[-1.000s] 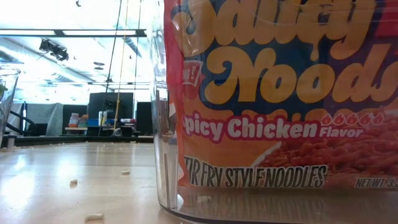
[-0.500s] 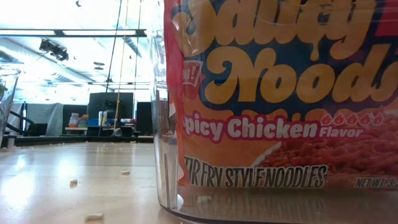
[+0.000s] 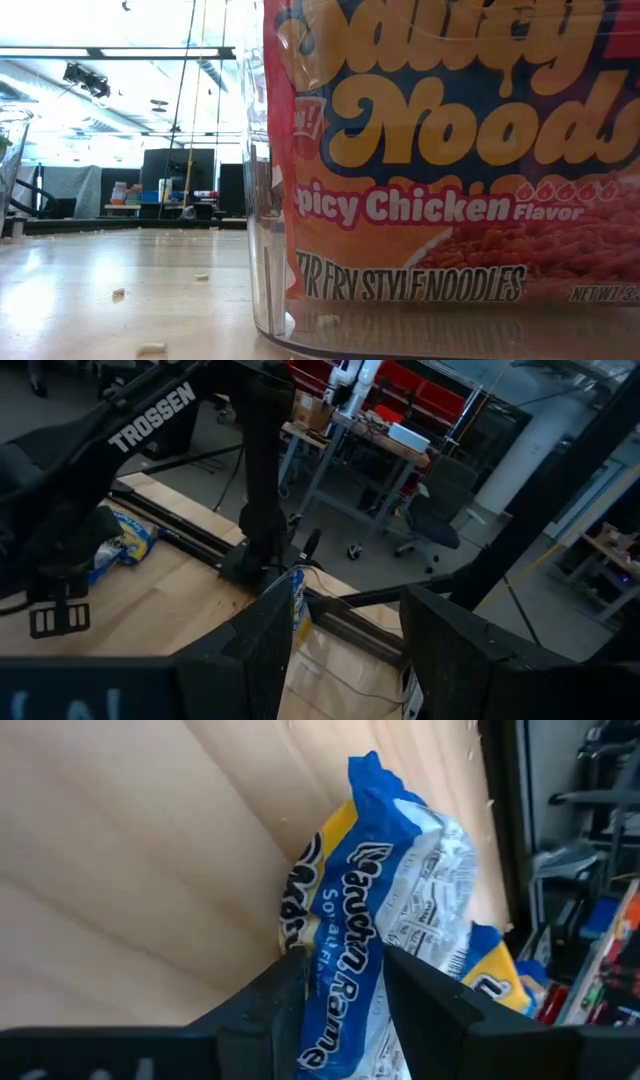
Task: Sort Maruchan noodles
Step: Put the blue noodle pack into the right transparent bin
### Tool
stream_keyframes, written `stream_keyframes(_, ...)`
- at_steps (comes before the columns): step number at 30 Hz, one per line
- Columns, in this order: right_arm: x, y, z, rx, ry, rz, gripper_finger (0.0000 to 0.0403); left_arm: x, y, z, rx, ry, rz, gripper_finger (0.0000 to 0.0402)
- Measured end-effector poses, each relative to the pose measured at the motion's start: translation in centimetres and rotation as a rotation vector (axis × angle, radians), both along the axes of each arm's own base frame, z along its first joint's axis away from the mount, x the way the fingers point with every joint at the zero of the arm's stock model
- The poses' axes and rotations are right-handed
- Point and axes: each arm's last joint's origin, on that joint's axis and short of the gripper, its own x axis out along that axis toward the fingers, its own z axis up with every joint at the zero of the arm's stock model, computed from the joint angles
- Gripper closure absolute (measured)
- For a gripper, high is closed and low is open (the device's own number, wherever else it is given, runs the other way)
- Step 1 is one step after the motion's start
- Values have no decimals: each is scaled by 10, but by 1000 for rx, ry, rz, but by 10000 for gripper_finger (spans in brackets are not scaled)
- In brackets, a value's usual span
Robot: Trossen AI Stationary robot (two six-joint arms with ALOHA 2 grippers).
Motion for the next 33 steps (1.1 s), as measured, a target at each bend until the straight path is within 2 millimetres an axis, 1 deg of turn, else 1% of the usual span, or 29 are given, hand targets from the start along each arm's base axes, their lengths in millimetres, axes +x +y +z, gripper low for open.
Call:
stream_keyframes(3,-4,-4,-4,14,-4,-11,266,0,0,0,-12,-2,1,214)
stream_keyframes(5,-5,-6,-4,20,1,-13,282,0,0,0,-12,-2,0,214)
stream_keyframes(7,-5,-6,-5,34,-1,-14,310,0,0,0,-12,-2,-1,214)
stream_keyframes(10,-5,-5,-5,72,-15,-22,375,0,0,0,-11,-1,0,214)
stream_keyframes(11,-5,-2,-4,95,-22,-19,387,0,0,-1,-9,4,0,214)
stream_keyframes(14,-3,10,8,133,-66,-25,389,-1,0,-5,10,50,1,214)
stream_keyframes(16,-2,21,25,130,-91,2,394,-2,1,-9,-7,82,13,214)
stream_keyframes(17,-2,28,37,126,-106,27,395,-2,1,-11,-25,93,22,214)
stream_keyframes(19,-6,46,67,124,-143,74,396,-3,2,-15,-49,118,33,214)
stream_keyframes(21,-16,67,98,162,-207,115,396,-5,0,-17,-46,136,31,214)
stream_keyframes(24,-40,104,147,291,-374,173,396,-7,-4,-17,-31,147,16,214)
stream_keyframes(27,-71,144,183,485,-553,257,396,-9,-8,-17,-4,152,0,214)
stream_keyframes(30,-103,180,209,639,-681,373,396,-9,-8,-17,17,154,3,214)
stream_keyframes(33,-131,212,226,753,-766,533,396,-9,-7,-17,26,145,54,214)
